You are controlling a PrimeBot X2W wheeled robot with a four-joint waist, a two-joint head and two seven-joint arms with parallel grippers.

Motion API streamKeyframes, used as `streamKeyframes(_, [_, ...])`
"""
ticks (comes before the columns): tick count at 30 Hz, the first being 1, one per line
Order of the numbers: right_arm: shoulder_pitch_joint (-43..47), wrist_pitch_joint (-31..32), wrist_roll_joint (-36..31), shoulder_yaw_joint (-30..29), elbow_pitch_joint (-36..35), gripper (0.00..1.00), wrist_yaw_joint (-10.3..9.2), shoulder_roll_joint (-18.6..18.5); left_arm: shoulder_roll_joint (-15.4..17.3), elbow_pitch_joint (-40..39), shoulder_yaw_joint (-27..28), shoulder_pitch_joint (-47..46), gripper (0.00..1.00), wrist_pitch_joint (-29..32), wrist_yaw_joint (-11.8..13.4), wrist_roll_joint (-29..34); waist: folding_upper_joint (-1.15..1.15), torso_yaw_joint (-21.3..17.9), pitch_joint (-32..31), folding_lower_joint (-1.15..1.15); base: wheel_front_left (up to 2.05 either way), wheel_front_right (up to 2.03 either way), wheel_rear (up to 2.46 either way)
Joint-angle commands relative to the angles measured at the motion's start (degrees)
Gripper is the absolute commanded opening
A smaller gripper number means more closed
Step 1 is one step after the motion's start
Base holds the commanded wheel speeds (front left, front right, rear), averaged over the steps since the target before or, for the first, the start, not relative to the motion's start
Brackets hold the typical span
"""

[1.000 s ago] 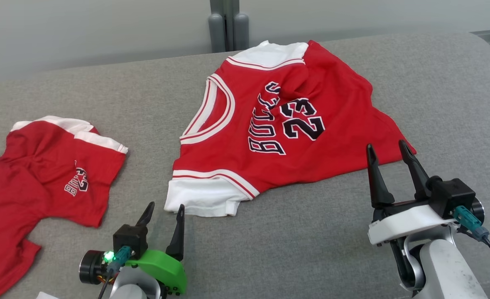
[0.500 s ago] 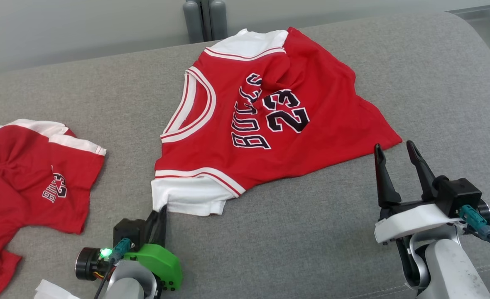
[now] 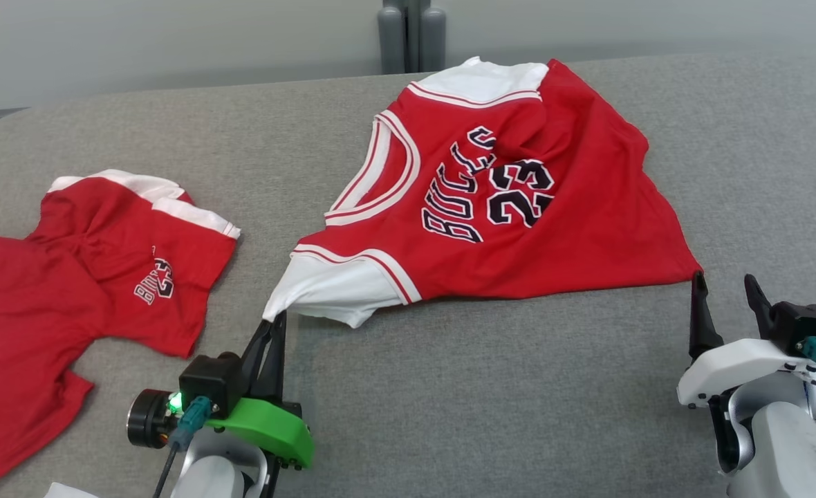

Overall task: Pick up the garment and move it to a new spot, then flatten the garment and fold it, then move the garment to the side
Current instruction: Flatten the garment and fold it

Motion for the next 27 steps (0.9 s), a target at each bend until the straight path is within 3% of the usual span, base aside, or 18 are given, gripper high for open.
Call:
streamKeyframes(1, [-1.4,0.5,-0.9,-1.4,2.0,1.0,0.01,-0.1,0.2,-0.7,-0.4,0.8,0.0,0.0,-0.3,-0.2,0.0,2.3,-0.1,0.0,0.0,0.0,0.0])
streamKeyframes(9, [-8.2,1.8,-4.3,-8.3,14.4,1.0,0.01,-0.1,0.2,-3.0,-3.2,1.6,0.0,0.0,-0.1,-1.0,0.0,4.1,0.6,0.0,0.0,0.0,0.0])
streamKeyframes(22, [-15.6,0.1,-8.0,-11.7,28.8,1.0,0.0,-1.8,0.2,-2.9,-5.1,0.3,0.0,0.0,0.1,-1.7,0.0,4.3,1.5,0.0,0.0,0.0,0.0])
streamKeyframes(23, [-16.1,0.0,-7.8,-11.7,29.5,0.62,0.0,-1.8,0.2,-2.8,-5.1,0.2,0.0,0.0,0.2,-1.7,0.0,4.3,1.5,0.0,0.0,0.0,0.0])
streamKeyframes(24, [-16.6,-0.1,-7.6,-11.3,30.2,0.08,0.01,-1.8,0.2,-2.7,-5.1,0.2,0.0,0.0,0.2,-1.8,0.0,4.2,1.5,0.0,0.0,0.0,0.0])
streamKeyframes(25, [-16.9,-0.3,-7.6,-10.9,30.7,0.0,0.01,-1.8,0.2,-2.6,-5.1,0.1,0.0,0.0,0.2,-1.9,0.0,4.1,1.5,0.0,0.0,0.0,0.0])
streamKeyframes(27, [-17.5,-0.7,-7.1,-10.0,31.6,0.0,0.0,-1.8,0.2,-2.6,-4.9,0.0,0.0,0.0,0.1,-2.5,0.0,3.9,1.3,0.0,0.0,0.0,0.0])
